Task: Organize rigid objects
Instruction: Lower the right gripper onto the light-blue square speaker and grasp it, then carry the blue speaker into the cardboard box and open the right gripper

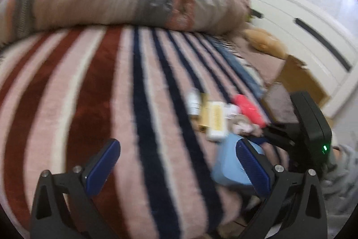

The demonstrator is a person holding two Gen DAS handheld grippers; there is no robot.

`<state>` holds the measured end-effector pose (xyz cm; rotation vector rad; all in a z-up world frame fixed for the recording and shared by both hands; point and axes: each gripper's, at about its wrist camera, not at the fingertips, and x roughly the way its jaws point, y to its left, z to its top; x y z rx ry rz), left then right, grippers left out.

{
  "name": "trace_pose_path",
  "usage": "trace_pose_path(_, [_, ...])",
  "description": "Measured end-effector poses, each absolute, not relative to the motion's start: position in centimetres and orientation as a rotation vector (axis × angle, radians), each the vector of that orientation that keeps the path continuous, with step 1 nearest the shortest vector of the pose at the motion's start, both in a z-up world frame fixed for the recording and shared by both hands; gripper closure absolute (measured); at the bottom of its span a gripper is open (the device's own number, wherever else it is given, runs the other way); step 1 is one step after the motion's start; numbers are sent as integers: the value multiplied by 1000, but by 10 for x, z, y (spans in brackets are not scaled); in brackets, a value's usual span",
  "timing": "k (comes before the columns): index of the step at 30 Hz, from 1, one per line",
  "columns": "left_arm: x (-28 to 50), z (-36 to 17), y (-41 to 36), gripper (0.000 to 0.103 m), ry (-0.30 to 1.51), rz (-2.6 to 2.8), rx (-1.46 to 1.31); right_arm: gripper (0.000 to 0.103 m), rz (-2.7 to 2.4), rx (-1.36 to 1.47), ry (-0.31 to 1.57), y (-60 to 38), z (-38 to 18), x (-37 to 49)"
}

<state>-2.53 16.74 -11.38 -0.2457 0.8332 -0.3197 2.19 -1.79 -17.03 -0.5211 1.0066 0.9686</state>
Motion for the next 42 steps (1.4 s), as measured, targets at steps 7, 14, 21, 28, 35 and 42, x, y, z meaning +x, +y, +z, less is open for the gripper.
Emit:
trace_pose_path(7, [-13, -73, 129, 2, 770, -614, -334, 25, 955, -416, 727, -41, -94, 12])
trace_pose_path(14, [17, -12, 63, 61, 746, -790, -320, 25, 893, -308, 467, -89, -29, 2])
trace_pose_path(21, [42, 29, -50, 75, 746, -867, -105, 26, 734, -203, 466, -176, -7, 25])
trace_pose_path(28, [73, 19, -155, 73, 852, -976, 5, 26, 564, -34, 585, -278, -18, 41])
trace_pose_path(35, [89, -11, -202, 62, 967, -967, 82, 24, 468, -53, 739, -307, -45, 57])
trace_pose_path(42, [90, -5, -200, 28, 918, -927, 126, 0, 476, -89, 689, -305, -39, 43])
